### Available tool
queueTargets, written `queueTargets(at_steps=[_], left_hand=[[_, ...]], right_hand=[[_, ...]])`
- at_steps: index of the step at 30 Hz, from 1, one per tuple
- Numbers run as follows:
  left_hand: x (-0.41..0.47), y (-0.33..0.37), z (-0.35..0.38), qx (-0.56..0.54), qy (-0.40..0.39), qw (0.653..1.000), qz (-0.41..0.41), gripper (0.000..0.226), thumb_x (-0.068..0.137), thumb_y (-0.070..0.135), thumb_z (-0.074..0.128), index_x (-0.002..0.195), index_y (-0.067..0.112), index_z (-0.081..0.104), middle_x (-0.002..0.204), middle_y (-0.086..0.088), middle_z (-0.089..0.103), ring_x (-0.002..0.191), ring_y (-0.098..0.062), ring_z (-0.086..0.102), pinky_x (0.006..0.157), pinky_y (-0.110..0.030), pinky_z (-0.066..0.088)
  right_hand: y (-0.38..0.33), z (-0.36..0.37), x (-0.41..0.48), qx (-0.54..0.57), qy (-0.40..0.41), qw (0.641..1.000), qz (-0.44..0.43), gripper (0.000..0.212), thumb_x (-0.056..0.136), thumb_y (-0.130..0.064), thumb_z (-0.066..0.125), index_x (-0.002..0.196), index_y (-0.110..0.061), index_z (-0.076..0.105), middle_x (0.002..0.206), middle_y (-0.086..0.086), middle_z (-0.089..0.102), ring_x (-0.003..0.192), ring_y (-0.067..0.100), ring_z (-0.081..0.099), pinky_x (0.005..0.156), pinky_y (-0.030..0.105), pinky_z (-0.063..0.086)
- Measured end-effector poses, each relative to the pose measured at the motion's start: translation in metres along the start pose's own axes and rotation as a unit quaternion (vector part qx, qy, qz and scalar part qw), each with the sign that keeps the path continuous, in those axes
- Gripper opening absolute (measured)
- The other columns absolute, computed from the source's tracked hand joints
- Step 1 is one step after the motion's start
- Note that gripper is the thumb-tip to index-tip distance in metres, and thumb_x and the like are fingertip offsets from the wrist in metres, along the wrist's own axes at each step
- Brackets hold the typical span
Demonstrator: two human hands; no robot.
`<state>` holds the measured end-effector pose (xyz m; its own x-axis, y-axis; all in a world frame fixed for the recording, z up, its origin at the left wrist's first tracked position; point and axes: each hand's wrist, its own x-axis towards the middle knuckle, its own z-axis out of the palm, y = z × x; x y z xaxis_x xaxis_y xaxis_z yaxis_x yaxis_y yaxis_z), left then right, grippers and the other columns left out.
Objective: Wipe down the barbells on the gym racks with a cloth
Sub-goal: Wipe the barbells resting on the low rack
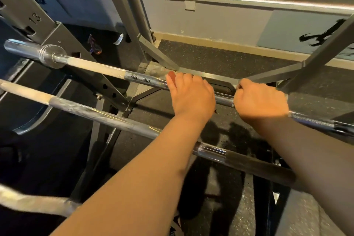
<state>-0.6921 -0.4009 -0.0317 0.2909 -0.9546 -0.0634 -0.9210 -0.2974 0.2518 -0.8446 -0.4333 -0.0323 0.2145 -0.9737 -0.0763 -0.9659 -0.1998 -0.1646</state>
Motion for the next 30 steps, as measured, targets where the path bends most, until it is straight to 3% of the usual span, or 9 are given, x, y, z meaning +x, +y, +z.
queueTargets(at_steps=[7, 10, 12, 16, 20, 22, 25, 27, 30], left_hand=[[-0.025, -0.011, -0.002, -0.019, -0.050, 0.988, 0.148, 0.044, 0.109, 0.035, 0.023, 0.148, 0.020, 0.038, 0.155, -0.002, 0.033, 0.154, -0.027, 0.005, 0.124, -0.055, -0.009], [-0.010, 0.004, -0.010, 0.026, -0.077, 0.990, 0.115, 0.040, 0.109, 0.038, 0.023, 0.130, 0.019, 0.052, 0.135, -0.005, 0.051, 0.139, -0.030, 0.035, 0.123, -0.055, 0.009], [0.009, 0.020, -0.018, 0.050, -0.118, 0.987, 0.095, 0.036, 0.107, 0.037, 0.029, 0.110, 0.019, 0.060, 0.115, -0.006, 0.061, 0.116, -0.029, 0.052, 0.107, -0.050, 0.033], [0.029, 0.035, -0.020, 0.085, -0.170, 0.978, 0.087, 0.035, 0.103, 0.034, 0.035, 0.082, 0.018, 0.058, 0.089, -0.001, 0.062, 0.091, -0.026, 0.057, 0.083, -0.043, 0.035], [-0.007, 0.016, 0.002, 0.041, -0.051, 0.983, 0.169, 0.041, 0.103, 0.038, 0.024, 0.115, 0.020, 0.059, 0.114, -0.004, 0.060, 0.117, -0.029, 0.050, 0.107, -0.050, 0.032], [-0.029, 0.003, 0.012, 0.004, -0.019, 0.978, 0.208, 0.052, 0.099, 0.041, 0.019, 0.132, 0.018, 0.051, 0.131, -0.006, 0.051, 0.135, -0.031, 0.037, 0.122, -0.057, 0.010], [-0.020, 0.009, 0.004, 0.048, -0.079, 0.978, 0.187, 0.054, 0.098, 0.043, 0.014, 0.132, 0.017, 0.048, 0.132, -0.007, 0.049, 0.135, -0.031, 0.037, 0.122, -0.056, 0.011], [0.007, 0.024, -0.011, 0.068, -0.147, 0.970, 0.180, 0.037, 0.105, 0.039, 0.024, 0.120, 0.021, 0.052, 0.123, -0.005, 0.056, 0.124, -0.031, 0.049, 0.107, -0.052, 0.034], [0.036, 0.031, -0.016, 0.065, -0.218, 0.955, 0.191, 0.026, 0.106, 0.032, 0.028, 0.090, 0.024, 0.047, 0.095, 0.001, 0.055, 0.103, -0.030, 0.059, 0.082, -0.044, 0.043]], right_hand=[[0.000, 0.003, 0.002, -0.017, 0.016, 1.000, -0.001, 0.025, 0.103, -0.033, 0.029, 0.100, -0.021, 0.051, 0.080, 0.005, 0.056, 0.073, 0.027, 0.056, 0.065, 0.037, 0.041], [0.000, 0.005, 0.002, -0.026, 0.020, 0.999, -0.001, 0.023, 0.103, -0.033, 0.029, 0.098, -0.022, 0.049, 0.074, 0.001, 0.052, 0.070, 0.025, 0.054, 0.063, 0.035, 0.038], [0.001, 0.007, 0.003, -0.027, 0.024, 0.999, -0.008, 0.022, 0.104, -0.032, 0.030, 0.096, -0.022, 0.047, 0.070, -0.001, 0.048, 0.068, 0.023, 0.053, 0.060, 0.033, 0.035], [0.003, 0.009, 0.004, -0.021, 0.019, 1.000, -0.004, 0.020, 0.104, -0.033, 0.028, 0.096, -0.024, 0.044, 0.078, 0.001, 0.054, 0.069, 0.022, 0.051, 0.057, 0.032, 0.029], [0.003, 0.007, 0.005, -0.012, 0.011, 1.000, 0.000, 0.024, 0.103, -0.037, 0.029, 0.097, -0.023, 0.048, 0.091, 0.007, 0.065, 0.078, 0.030, 0.059, 0.064, 0.036, 0.036], [0.002, 0.006, 0.005, -0.011, -0.004, 1.000, 0.000, 0.025, 0.102, -0.039, 0.031, 0.104, -0.023, 0.051, 0.102, 0.009, 0.067, 0.090, 0.033, 0.063, 0.069, 0.037, 0.037], [0.001, 0.004, 0.006, 0.000, -0.012, 1.000, 0.009, 0.023, 0.103, -0.038, 0.031, 0.101, -0.024, 0.049, 0.101, 0.008, 0.067, 0.084, 0.030, 0.056, 0.070, 0.037, 0.036], [0.002, 0.004, 0.006, -0.005, -0.009, 1.000, 0.005, 0.022, 0.104, -0.037, 0.031, 0.097, -0.024, 0.048, 0.095, 0.006, 0.065, 0.078, 0.026, 0.052, 0.069, 0.036, 0.035], [0.002, 0.004, 0.005, 0.004, 0.002, 1.000, 0.001, 0.020, 0.104, -0.034, 0.030, 0.094, -0.024, 0.044, 0.087, 0.003, 0.059, 0.075, 0.026, 0.051, 0.067, 0.036, 0.036]])
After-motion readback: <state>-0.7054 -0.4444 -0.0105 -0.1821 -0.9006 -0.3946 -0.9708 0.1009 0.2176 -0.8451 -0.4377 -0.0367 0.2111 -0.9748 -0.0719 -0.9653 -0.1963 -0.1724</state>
